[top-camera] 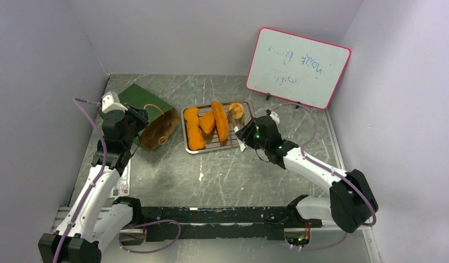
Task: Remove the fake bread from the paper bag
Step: Place the fake bread in the container, then take out the fake bread from the paper bag.
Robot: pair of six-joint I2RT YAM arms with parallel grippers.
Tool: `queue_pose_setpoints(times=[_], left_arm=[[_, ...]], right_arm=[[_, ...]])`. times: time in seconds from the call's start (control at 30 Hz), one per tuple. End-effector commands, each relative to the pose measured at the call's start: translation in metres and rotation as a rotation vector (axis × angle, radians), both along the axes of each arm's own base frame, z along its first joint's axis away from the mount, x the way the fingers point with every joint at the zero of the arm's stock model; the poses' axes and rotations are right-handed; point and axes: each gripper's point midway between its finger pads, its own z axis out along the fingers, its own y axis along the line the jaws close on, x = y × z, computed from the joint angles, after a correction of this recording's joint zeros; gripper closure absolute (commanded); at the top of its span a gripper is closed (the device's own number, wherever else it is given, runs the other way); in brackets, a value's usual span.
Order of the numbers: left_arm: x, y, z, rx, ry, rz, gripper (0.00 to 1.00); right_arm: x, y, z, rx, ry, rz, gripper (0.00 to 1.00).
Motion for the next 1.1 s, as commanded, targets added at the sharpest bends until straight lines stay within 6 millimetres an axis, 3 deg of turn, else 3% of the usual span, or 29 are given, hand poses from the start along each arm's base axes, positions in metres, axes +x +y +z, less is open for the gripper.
queue_pose_setpoints(times=[0.0,0.33,0.53,0.63,0.73,0.9,1.03,1.07], left_arm=[[0.003,-0.001,0.016,-0.004,-0.053,-0.015,0.93],[0.004,-0.003,0.017,-0.011,-0.055,-0.024,0.93],[0.001,-0.001,0.016,0.007,-0.051,-0.017,0.93],[-0.003,-0.001,0.013,0.011,-0.049,-0.022,0.93],[-0.008,-0.001,0.010,0.022,-0.043,-0.033,0.93],[-0.015,0.002,0.009,0.045,-0.018,-0.026,0.93],[-0.020,0.004,0.010,0.049,-0.008,-0.025,0.93],[-0.021,0.003,0.010,0.047,-0.008,-0.026,0.93]], right_arm=[[-0.002,-0.011,0.022,0.023,-0.053,-0.041,0.55],[-0.013,-0.024,0.040,0.015,-0.082,-0.061,0.56],[-0.024,-0.011,0.068,0.008,-0.147,0.012,0.58],[-0.035,0.015,0.092,-0.035,-0.211,0.109,0.58],[-0.055,0.054,0.108,-0.094,-0.257,0.222,0.58],[-0.087,0.115,0.115,-0.104,-0.289,0.406,0.59],[-0.104,0.149,0.108,-0.085,-0.294,0.510,0.59],[-0.105,0.160,0.118,-0.058,-0.310,0.528,0.59]])
